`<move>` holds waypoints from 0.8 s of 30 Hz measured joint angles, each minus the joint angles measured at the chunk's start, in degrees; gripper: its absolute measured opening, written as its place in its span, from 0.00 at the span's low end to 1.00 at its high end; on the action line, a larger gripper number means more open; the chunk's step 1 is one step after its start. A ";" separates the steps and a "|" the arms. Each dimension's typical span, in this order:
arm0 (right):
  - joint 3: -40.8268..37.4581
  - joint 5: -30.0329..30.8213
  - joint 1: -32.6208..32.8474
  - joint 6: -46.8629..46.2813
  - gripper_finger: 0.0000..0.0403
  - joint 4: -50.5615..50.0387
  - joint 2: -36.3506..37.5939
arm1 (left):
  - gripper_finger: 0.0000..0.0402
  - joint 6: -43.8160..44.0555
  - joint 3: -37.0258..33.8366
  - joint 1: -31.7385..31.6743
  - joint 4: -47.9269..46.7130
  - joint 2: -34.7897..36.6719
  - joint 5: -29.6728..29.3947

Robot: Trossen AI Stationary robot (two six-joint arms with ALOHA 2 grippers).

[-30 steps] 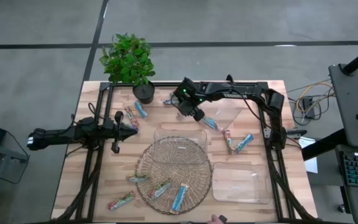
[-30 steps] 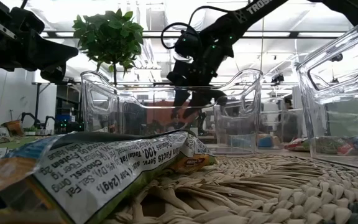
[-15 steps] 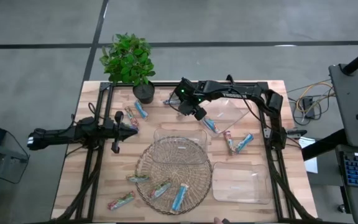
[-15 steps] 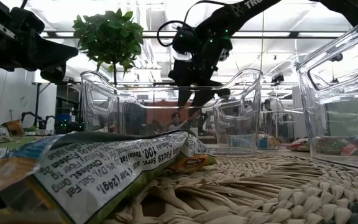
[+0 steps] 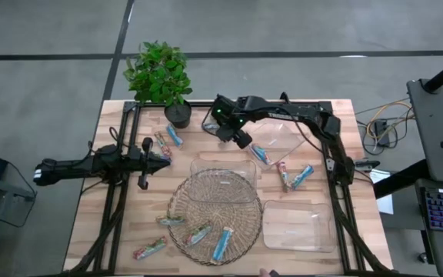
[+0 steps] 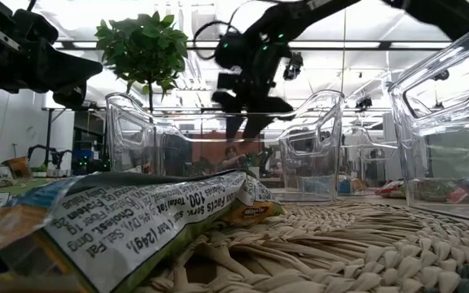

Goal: Pick and place Granola Bars by type
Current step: Put the yellow granola bar into the top transparent bin

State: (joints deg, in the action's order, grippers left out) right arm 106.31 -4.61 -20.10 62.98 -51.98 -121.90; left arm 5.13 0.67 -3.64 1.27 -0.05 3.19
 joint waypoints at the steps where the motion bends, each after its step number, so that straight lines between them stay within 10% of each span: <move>1: 1.47 -0.03 0.00 -0.03 0.49 -0.79 -1.24 | 0.00 0.00 0.00 0.00 -0.02 -0.01 -0.04; 15: 23.46 5.32 -0.12 -6.03 0.49 -8.65 -14.99 | 0.00 0.01 0.00 0.00 -0.02 -0.21 -0.08; 24: 22.25 7.40 -0.12 -9.77 0.49 -9.04 -15.11 | 0.00 -0.01 0.00 -0.02 -0.02 -0.21 -0.08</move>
State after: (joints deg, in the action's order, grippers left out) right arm 128.56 2.79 -20.22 53.21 -61.01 -137.01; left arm 5.13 0.67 -3.66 1.26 -0.25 3.11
